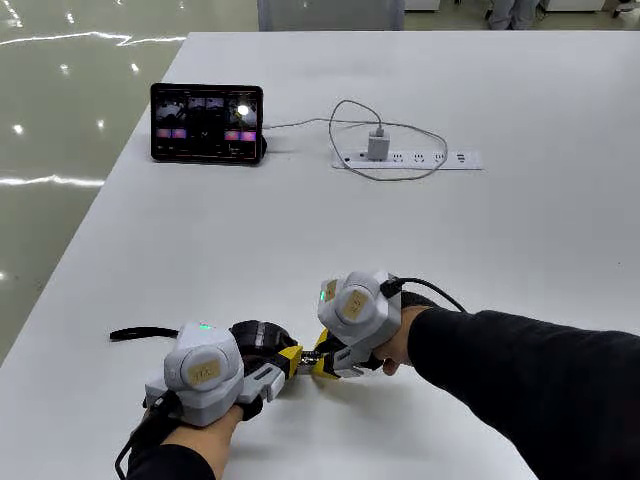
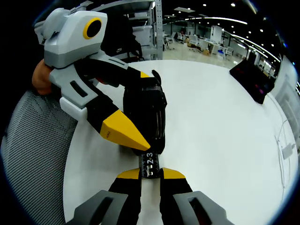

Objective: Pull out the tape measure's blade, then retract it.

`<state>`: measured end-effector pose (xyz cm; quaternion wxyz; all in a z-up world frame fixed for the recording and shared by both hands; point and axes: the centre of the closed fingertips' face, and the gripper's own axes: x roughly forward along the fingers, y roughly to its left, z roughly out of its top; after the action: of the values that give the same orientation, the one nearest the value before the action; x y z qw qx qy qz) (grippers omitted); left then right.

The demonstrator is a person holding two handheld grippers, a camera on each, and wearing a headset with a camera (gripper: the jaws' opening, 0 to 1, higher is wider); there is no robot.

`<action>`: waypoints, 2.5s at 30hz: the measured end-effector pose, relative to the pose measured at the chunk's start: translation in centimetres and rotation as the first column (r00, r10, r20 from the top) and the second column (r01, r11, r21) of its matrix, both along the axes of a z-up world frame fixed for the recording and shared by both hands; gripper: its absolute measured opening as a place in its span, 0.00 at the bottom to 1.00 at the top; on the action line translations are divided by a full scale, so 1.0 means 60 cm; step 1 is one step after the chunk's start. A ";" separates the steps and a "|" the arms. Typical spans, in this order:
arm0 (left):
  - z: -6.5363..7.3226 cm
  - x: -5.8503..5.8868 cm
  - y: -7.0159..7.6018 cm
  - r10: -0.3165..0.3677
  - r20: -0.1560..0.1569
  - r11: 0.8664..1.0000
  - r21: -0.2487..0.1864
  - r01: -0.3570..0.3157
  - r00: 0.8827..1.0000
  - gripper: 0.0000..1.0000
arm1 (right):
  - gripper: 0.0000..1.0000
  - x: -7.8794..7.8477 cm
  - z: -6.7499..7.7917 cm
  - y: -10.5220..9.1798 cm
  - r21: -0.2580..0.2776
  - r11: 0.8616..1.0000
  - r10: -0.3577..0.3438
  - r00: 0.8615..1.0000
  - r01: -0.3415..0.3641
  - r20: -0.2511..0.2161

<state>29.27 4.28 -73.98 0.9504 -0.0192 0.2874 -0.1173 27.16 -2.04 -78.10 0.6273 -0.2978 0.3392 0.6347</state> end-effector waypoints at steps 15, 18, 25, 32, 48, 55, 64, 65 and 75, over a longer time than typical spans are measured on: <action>-0.002 0.001 0.001 -0.006 -0.004 1.000 0.015 0.006 1.000 0.55 | 0.11 0.000 0.001 0.001 0.000 1.000 -0.004 1.000 0.004 -0.009; 0.001 -0.001 0.000 -0.009 -0.004 1.000 0.014 0.009 1.000 0.55 | 0.10 0.000 0.001 0.004 0.010 1.000 -0.009 1.000 0.009 -0.021; 0.000 -0.001 0.000 -0.007 -0.004 1.000 0.011 0.007 1.000 0.55 | 0.11 -0.001 0.001 0.014 0.018 1.000 0.003 1.000 -0.003 -0.008; 0.000 -0.001 0.000 -0.005 -0.007 1.000 0.006 0.005 1.000 0.55 | 0.11 -0.001 0.001 0.024 0.029 1.000 -0.007 1.000 0.007 -0.005; 0.000 -0.001 -0.002 -0.008 -0.004 1.000 0.000 0.008 1.000 0.57 | 0.12 -0.002 0.003 0.028 0.029 0.999 -0.017 1.000 0.017 -0.006; 0.000 0.000 -0.002 -0.015 0.005 1.000 0.008 0.015 1.000 0.58 | 0.12 -0.003 0.002 0.028 0.024 0.999 -0.024 1.000 0.024 -0.005; 0.006 0.001 -0.002 -0.035 0.011 0.999 0.034 0.035 0.999 0.59 | 0.14 0.000 0.009 0.026 0.025 1.000 -0.011 0.999 0.010 0.040; 0.007 0.001 0.000 -0.034 0.011 0.999 0.025 0.033 0.999 0.59 | 0.14 0.000 0.011 0.025 0.027 1.000 -0.014 0.999 0.013 0.034; 0.009 -0.011 -0.013 -0.096 -0.001 0.995 -0.008 0.096 0.995 0.75 | 0.13 -0.004 0.030 -0.004 0.041 0.998 -0.054 0.998 0.053 0.033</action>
<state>28.62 3.48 -73.42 0.9433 -0.0092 0.2884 -0.1640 26.94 -2.29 -76.28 0.6556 -0.2865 0.3236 0.6192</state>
